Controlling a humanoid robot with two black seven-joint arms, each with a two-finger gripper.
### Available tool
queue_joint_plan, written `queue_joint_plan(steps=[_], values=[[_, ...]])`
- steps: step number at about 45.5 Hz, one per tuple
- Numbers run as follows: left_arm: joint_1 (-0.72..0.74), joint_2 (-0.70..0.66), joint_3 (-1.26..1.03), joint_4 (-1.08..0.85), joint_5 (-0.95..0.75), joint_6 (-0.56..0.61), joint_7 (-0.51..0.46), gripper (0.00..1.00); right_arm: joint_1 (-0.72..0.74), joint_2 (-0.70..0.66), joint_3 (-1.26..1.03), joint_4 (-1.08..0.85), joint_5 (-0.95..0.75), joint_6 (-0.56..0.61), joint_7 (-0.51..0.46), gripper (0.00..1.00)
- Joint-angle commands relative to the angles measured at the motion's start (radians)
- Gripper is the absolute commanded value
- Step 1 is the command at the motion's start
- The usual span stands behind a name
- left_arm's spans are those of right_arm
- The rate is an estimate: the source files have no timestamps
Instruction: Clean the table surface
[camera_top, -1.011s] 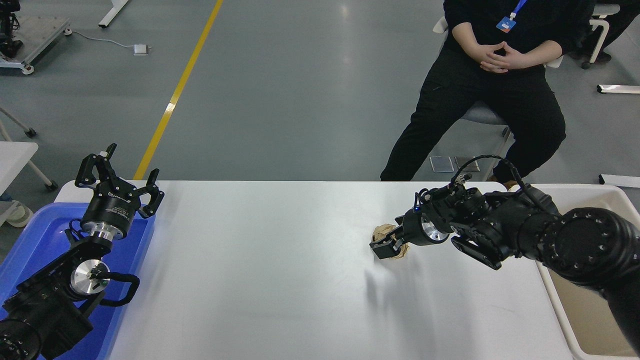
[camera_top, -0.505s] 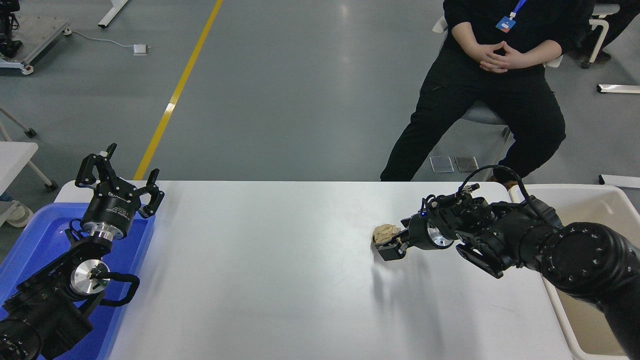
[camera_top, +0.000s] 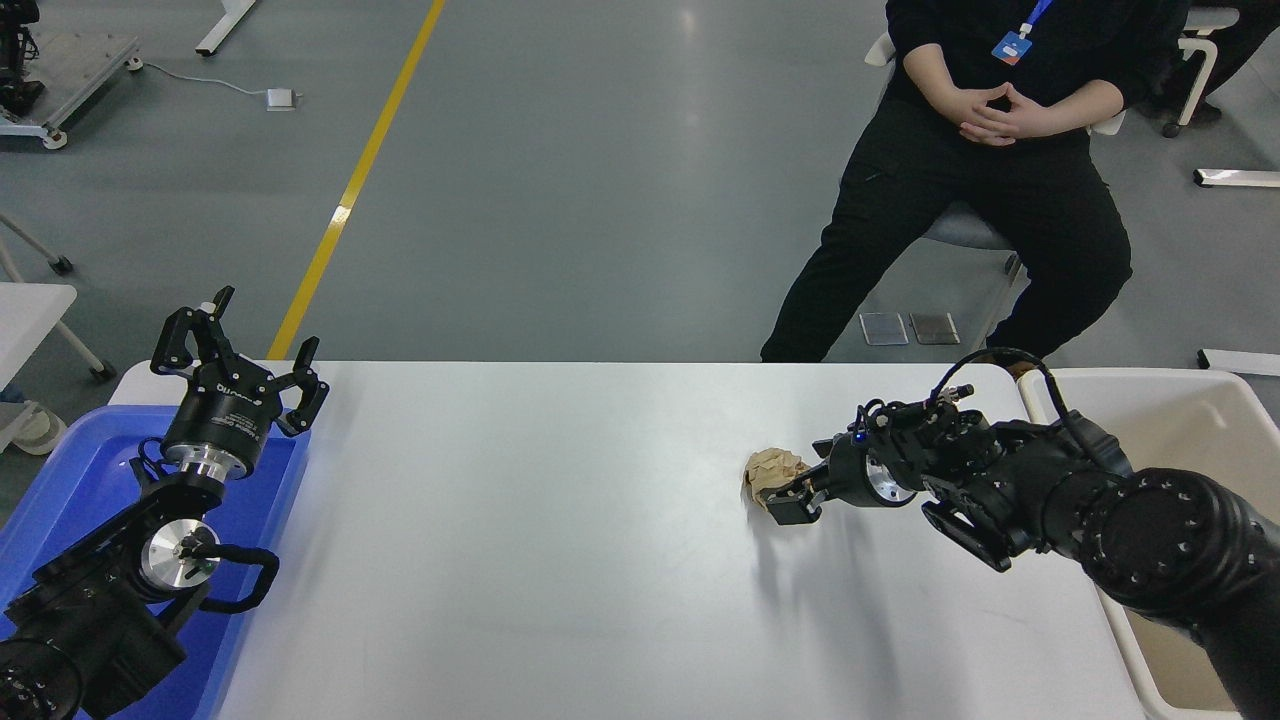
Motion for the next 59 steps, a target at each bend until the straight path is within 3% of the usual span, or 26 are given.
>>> queue_joint_plan(steps=[1, 9, 19, 36, 59], values=[[0.0, 0.0, 0.0, -0.001, 0.0, 0.0, 0.0, 1.0, -0.015, 0.0, -0.001, 0.003, 0.0, -0.003, 0.005, 0.94], [0.0, 0.0, 0.0, 0.001, 0.0, 0.0, 0.0, 1.0, -0.031, 0.0, -0.003, 0.0, 0.0, -0.005, 0.008, 0.69], [0.0, 0.0, 0.0, 0.001, 0.0, 0.0, 0.0, 1.0, -0.04, 0.0, -0.006, -0.006, 0.0, 0.0, 0.034, 0.0], [0.0, 0.0, 0.0, 0.001, 0.0, 0.0, 0.0, 1.0, -0.045, 0.0, 0.006, -0.011, 0.008, 0.007, 0.08, 0.0], [0.0, 0.0, 0.0, 0.001, 0.0, 0.0, 0.0, 1.0, 0.014, -0.058, 0.052, 0.014, 0.21, 0.01, 0.167, 0.0]])
